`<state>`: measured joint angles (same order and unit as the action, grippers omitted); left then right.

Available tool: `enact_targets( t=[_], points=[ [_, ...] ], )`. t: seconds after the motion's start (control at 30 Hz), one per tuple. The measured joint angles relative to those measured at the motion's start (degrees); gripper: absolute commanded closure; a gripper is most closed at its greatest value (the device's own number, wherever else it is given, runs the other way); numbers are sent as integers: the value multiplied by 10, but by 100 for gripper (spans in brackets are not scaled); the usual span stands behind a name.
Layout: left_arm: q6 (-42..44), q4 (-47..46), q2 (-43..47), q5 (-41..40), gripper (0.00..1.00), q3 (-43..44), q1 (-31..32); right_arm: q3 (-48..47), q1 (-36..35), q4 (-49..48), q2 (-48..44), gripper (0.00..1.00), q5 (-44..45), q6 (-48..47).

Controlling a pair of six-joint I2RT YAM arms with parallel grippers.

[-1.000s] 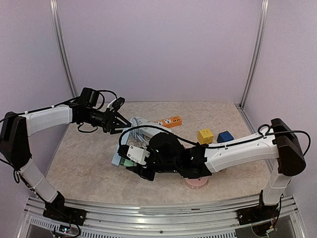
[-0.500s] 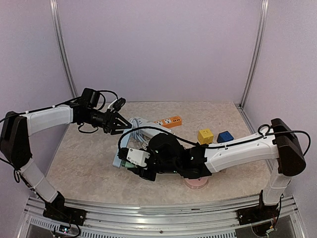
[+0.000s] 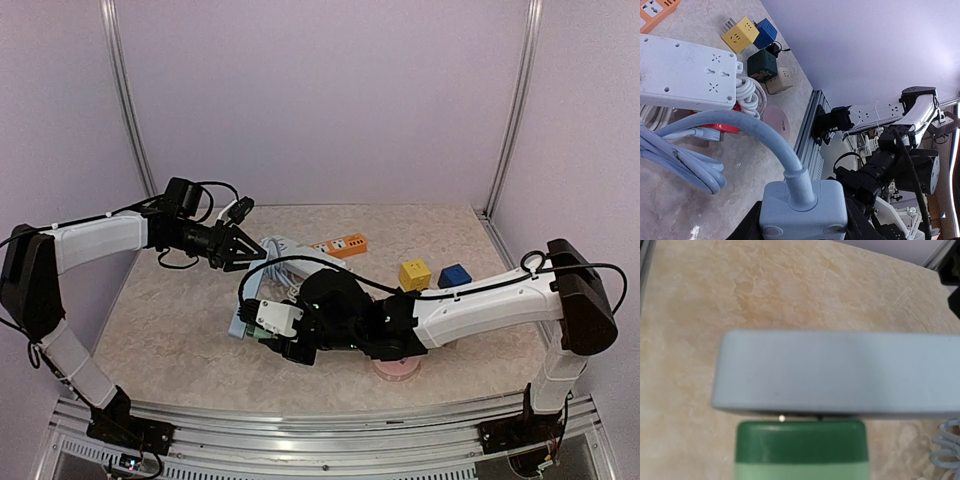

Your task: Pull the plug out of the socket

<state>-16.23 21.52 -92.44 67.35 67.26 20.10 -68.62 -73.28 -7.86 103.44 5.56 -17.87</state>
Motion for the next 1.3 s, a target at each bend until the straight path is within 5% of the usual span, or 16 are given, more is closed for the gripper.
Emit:
enact_targets(
  t=[1.3],
  points=[
    [-16,1,0,-3,79,0,-4,19,0,-14,-10,100,-8,81]
  ],
)
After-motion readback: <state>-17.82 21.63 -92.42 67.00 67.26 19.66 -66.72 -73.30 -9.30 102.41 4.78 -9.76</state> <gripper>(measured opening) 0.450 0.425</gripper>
